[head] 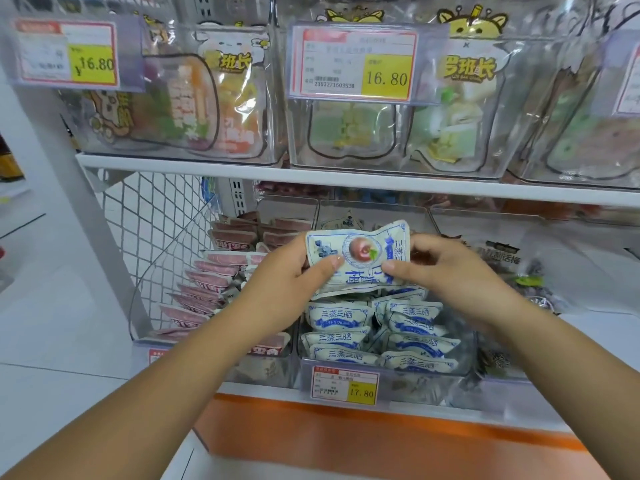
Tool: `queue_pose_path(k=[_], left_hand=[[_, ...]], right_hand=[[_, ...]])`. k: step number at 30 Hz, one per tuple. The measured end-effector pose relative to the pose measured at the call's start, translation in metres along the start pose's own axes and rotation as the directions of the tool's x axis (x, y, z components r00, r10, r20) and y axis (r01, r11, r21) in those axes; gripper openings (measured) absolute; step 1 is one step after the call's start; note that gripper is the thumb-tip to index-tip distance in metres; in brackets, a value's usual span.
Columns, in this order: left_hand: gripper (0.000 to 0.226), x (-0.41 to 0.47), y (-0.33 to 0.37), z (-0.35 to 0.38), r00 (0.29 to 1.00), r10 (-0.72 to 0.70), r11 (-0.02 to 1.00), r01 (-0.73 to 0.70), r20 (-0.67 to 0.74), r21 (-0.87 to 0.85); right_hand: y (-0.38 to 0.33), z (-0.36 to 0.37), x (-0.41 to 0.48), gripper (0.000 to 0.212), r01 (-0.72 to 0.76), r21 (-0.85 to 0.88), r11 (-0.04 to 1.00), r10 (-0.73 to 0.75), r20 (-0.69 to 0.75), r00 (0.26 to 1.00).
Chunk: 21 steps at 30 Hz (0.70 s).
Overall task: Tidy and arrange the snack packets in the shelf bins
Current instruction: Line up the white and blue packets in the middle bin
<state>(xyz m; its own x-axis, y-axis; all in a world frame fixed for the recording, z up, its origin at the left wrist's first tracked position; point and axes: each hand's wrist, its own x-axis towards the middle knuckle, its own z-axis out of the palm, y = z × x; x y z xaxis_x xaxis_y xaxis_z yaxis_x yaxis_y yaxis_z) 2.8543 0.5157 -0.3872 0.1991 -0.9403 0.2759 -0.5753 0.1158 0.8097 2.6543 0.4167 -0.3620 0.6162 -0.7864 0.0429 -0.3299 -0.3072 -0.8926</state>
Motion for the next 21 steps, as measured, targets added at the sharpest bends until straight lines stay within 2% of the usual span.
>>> queue_pose_path(k=[4,5,8,11,13,14,16,19,21], left_hand=[[0.025,-0.001,0.000,-0.001,1.000,0.009,0.999,-0.008,0.016,-0.046],[0.024,-0.002,0.002,-0.001,1.000,0.015,0.998,-0.014,0.025,-0.060],[0.022,-0.004,0.006,0.001,0.997,0.047,0.998,-0.044,0.054,-0.048],[0.024,-0.004,0.004,0.001,0.999,0.050,0.999,-0.050,0.021,0.020],[0.029,-0.006,0.001,-0.003,0.997,0.065,0.985,-0.069,0.033,0.158],[0.031,-0.007,0.000,-0.005,0.995,0.094,0.948,-0.103,0.045,0.300],[0.031,-0.011,-0.004,-0.012,0.971,0.206,0.811,-0.237,0.118,0.534],[0.035,-0.020,-0.011,-0.018,0.918,0.299,0.658,-0.395,0.259,0.641],[0.037,-0.026,-0.017,-0.019,0.898,0.315,0.604,-0.439,0.306,0.666]], right_hand=[[0.001,0.011,0.000,0.029,-0.063,0.291,0.955,0.039,0.087,0.995],[0.000,0.011,0.001,0.034,-0.057,0.309,0.949,0.032,0.084,0.996],[-0.003,0.011,0.000,0.043,-0.027,0.145,0.989,0.023,0.029,0.999],[-0.010,0.006,-0.001,0.032,0.012,0.069,0.998,-0.010,-0.024,1.000],[-0.015,-0.004,-0.002,0.027,0.044,0.010,0.999,-0.043,-0.098,0.994],[-0.016,-0.010,-0.003,0.026,0.052,-0.019,0.998,-0.054,-0.118,0.992],[-0.018,-0.018,-0.005,0.026,0.058,-0.070,0.996,-0.065,-0.093,0.994],[-0.019,-0.015,-0.012,0.025,0.079,-0.156,0.985,-0.080,-0.004,0.997],[-0.021,-0.011,-0.014,0.022,0.138,-0.189,0.972,-0.148,-0.040,0.988]])
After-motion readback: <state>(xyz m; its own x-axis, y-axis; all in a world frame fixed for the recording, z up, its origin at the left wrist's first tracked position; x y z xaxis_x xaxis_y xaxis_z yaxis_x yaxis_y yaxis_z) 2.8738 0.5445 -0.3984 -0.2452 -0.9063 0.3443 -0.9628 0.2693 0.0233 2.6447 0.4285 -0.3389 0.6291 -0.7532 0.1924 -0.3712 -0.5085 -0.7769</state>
